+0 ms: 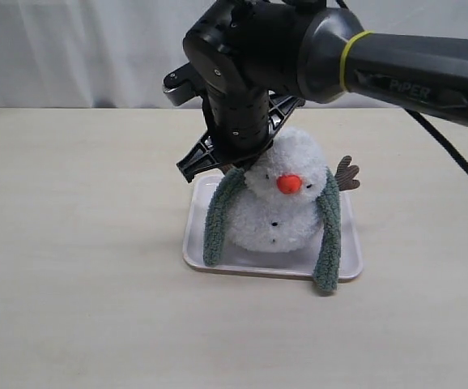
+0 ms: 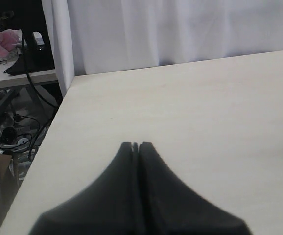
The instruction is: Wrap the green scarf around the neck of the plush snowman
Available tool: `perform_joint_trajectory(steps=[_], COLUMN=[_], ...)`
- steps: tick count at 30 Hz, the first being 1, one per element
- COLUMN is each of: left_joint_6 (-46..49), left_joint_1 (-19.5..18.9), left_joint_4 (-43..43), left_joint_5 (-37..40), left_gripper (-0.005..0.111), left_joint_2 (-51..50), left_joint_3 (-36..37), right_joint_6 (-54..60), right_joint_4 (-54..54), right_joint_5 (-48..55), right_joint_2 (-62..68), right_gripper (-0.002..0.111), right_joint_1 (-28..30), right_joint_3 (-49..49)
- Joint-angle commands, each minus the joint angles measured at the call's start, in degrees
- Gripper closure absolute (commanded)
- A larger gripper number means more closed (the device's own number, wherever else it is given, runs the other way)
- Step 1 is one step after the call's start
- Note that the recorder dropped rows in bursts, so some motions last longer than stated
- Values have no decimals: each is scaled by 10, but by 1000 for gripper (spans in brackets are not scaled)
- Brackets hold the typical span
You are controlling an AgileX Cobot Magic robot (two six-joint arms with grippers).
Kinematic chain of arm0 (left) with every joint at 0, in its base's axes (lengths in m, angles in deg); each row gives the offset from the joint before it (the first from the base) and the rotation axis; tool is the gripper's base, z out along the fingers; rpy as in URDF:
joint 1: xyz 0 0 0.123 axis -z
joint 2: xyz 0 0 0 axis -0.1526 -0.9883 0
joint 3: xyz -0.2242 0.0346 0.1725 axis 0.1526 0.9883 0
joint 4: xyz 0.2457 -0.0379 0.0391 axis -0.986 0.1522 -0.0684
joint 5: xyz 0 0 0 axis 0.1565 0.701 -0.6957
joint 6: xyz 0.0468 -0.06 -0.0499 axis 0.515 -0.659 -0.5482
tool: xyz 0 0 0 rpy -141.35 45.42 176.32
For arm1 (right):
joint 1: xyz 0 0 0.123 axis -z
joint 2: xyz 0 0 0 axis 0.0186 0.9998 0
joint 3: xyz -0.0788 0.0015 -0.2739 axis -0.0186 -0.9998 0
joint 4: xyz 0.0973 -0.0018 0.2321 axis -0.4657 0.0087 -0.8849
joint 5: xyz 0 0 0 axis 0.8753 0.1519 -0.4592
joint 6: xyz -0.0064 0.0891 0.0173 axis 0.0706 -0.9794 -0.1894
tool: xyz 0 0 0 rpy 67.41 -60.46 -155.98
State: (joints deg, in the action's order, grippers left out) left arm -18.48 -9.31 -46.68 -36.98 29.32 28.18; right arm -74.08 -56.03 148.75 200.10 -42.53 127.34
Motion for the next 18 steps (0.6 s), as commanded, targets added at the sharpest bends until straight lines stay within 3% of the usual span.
perform_joint_trajectory(steps=[1,10,14,18], left_joint_6=[0,0,0,0], left_joint_1=[3,3,3,3], left_joint_4=[1,1,1,1], left_joint_5=[-5,-5,-5,-5], left_gripper=[107,107,107,107], left_joint_2=[1,1,1,1], left_joint_3=[2,2,2,2], right_joint_6=[-3,36,18,11], right_joint_4=[6,-49,-28,-28], right_joint_5=[-2,9,-20,-71], right_joint_2=[-15,-142,-223,-334], right_gripper=[104,104,104,104], right_joint_1=[3,0,0,0], right_joint_3=[-3,-49,-122,-257])
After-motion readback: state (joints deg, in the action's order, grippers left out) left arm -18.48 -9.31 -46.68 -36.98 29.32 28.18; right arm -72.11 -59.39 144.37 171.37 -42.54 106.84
